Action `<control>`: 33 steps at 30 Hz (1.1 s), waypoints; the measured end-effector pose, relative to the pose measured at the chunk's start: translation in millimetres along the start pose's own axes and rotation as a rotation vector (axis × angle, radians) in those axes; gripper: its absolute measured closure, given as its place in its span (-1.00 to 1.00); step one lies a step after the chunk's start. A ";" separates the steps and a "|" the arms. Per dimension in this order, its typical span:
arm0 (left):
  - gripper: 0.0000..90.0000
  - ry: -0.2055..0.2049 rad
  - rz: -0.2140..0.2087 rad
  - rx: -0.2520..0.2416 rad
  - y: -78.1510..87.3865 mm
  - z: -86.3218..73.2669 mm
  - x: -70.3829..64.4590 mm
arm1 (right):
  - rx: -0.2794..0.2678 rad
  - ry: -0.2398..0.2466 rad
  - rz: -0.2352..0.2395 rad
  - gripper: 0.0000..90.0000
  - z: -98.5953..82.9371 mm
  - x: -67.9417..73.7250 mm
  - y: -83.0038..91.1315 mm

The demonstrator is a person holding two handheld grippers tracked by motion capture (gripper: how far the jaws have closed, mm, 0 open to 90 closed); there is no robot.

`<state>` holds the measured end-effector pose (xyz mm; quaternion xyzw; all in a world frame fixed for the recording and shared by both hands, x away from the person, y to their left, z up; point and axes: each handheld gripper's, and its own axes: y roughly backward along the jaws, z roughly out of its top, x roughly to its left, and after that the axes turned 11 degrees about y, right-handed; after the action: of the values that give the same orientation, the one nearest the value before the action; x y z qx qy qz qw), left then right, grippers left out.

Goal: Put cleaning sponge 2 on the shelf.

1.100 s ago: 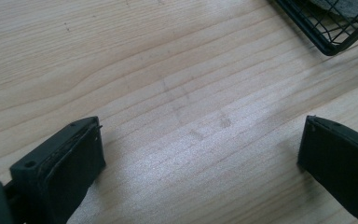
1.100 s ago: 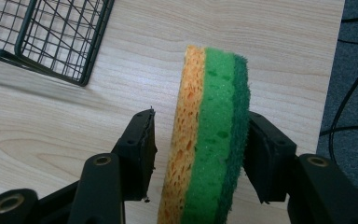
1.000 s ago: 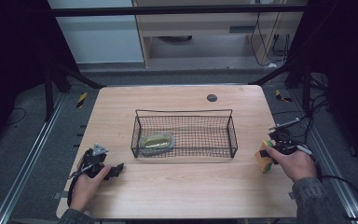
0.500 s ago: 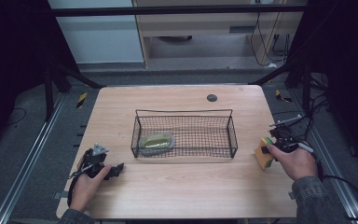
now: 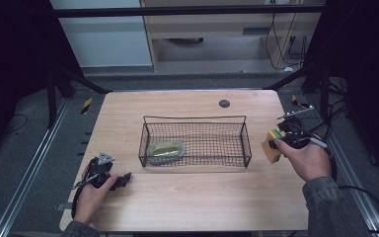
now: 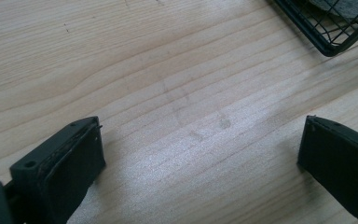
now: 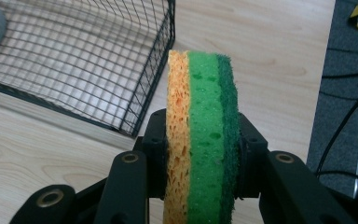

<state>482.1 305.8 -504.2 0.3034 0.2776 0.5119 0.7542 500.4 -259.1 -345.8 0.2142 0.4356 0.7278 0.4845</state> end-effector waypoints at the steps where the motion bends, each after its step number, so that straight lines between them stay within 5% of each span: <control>1: -1.00 0.000 0.000 -0.001 -0.1 0.0 0.0 | -0.002 0.003 0.000 0.43 2.5 0.7 1.9; 16: -1.00 0.003 -0.001 -0.005 -0.3 -0.2 -0.2 | -0.077 0.066 -0.015 0.43 49.1 15.4 31.9; 33: -1.00 -0.002 -0.001 -0.009 -0.5 -0.3 0.0 | -0.074 0.071 -0.006 0.43 81.5 44.0 7.0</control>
<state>482.2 305.8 -504.8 0.3002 0.2746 0.5124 0.7562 537.2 -186.1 -301.6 0.1689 0.4258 0.7492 0.4784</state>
